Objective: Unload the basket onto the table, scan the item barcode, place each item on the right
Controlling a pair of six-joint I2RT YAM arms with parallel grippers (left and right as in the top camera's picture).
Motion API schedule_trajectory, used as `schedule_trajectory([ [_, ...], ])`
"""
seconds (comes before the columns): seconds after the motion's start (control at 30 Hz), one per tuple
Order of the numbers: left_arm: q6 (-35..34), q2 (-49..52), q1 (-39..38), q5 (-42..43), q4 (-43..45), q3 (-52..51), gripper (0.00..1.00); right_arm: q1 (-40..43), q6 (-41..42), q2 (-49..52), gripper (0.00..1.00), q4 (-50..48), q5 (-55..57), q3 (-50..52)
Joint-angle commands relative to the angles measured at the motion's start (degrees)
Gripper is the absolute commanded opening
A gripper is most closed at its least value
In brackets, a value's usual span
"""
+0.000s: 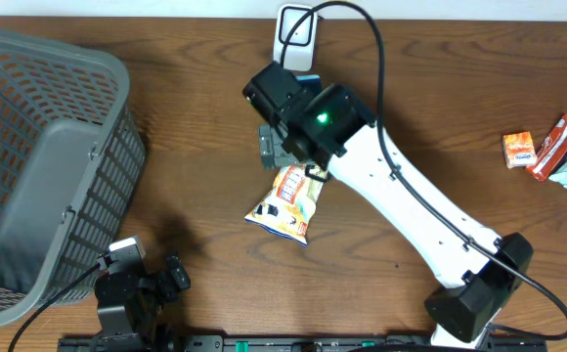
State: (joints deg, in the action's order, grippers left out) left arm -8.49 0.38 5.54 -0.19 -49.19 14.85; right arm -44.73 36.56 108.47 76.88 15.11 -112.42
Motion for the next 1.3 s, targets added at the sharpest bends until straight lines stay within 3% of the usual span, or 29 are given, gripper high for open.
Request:
schedule_trajectory([
  [0.0, 1.16, -0.11, 0.28, -0.50, -2.58, -0.98, 0.98, -2.05, -0.09, 1.90, 0.99, 0.11, 1.01, 2.47],
  [0.2, 1.16, -0.11, 0.28, -0.50, -2.58, -0.98, 0.98, -3.50, 3.80, 1.95, 0.99, -3.52, 1.18, 9.42],
  [0.47, 1.16, -0.11, 0.28, -0.50, -2.58, -0.98, 0.98, -4.85, 1.66, 1.97, 0.99, -17.62, 0.85, 21.88],
  [0.63, 1.16, -0.11, 0.28, -0.50, -2.58, -0.98, 0.98, -5.42, 1.70, 2.08, 0.99, -21.42, 0.83, 23.45],
  [0.77, 1.16, -0.11, 0.28, -0.50, -2.58, -0.98, 0.98, -5.92, 7.19, 2.45, 0.97, -24.24, 0.85, 23.71],
  [0.87, 1.16, -0.11, 0.28, -0.50, -2.58, -0.98, 0.98, -6.58, 7.82, 4.39, 0.87, -26.77, 0.85, 24.00],
  [1.07, 1.16, -0.11, 0.28, -0.50, -2.58, -0.98, 0.98, -7.98, 8.15, 10.86, 0.52, -25.57, -1.88, 24.00],
  [1.13, 1.16, -0.11, 0.28, -0.50, -2.58, -0.98, 0.98, -8.04, 8.22, 12.72, 0.24, -23.43, -2.71, 24.00],
  [1.2, 1.16, -0.11, 0.28, -0.50, -2.58, -0.98, 0.98, -8.04, 9.25, 13.60, 0.08, -20.35, -3.48, 24.00],
  [1.27, 1.16, -0.11, 0.28, -0.50, -2.58, -0.98, 0.98, -8.04, 9.33, 13.44, 0.08, -17.16, -2.36, 23.96],
])
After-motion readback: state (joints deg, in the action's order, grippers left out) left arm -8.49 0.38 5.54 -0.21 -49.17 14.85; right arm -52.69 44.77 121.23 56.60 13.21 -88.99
